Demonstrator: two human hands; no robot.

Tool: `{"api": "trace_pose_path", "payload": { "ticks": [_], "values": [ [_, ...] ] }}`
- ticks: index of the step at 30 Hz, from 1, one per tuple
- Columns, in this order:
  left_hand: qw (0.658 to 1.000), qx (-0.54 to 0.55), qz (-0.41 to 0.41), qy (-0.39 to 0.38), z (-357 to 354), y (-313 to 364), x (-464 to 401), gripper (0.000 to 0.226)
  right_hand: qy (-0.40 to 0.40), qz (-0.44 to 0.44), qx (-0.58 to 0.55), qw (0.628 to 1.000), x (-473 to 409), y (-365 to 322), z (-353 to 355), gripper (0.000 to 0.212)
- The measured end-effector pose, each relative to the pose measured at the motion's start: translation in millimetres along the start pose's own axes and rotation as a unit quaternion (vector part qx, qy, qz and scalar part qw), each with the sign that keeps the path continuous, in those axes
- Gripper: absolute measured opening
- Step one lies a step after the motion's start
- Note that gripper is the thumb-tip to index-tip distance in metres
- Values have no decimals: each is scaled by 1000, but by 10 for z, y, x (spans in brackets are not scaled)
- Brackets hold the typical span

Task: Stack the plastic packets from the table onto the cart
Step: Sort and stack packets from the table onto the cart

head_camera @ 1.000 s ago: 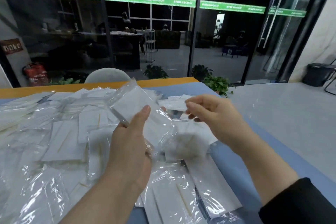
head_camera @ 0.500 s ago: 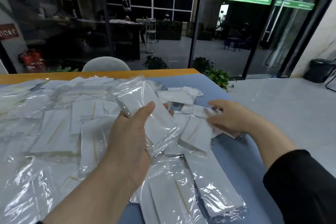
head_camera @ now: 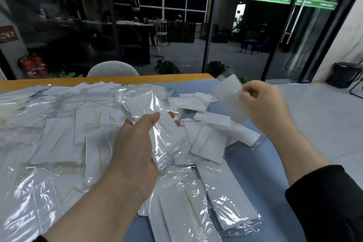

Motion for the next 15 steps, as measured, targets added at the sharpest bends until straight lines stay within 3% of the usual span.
{"api": "trace_pose_path", "payload": {
  "ticks": [2, 5, 7, 9, 15],
  "values": [
    [1000, -3, -6, 14, 29, -1, -29, 27, -19, -26, -170, 985, 119, -221, 24, 14],
    [1000, -15, -19, 11, -12, 12, -29, 26, -198, -59, -386, 899, 476, -677, -388, 13],
    [999, -24, -32, -15, -109, 25, 3, 26, -259, -62, -397, 878, 667, -834, -597, 9],
    [997, -40, -47, -34, -190, 38, 40, 37, -272, -59, -377, 883, 765, -873, -706, 7],
    [997, -46, -36, -48, -175, -11, 51, 72, -226, -14, -309, 924, 740, -860, -665, 18]
  ]
}}
Point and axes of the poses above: each hand's wrist, its own x-axis away from the middle knuckle, its own z-axis out of the back of the hand, y = z × x, the point moved 10 cm from there along -x, towards the middle knuckle, and after that the axes turned 2 degrees about y, right-handed, at the moved point
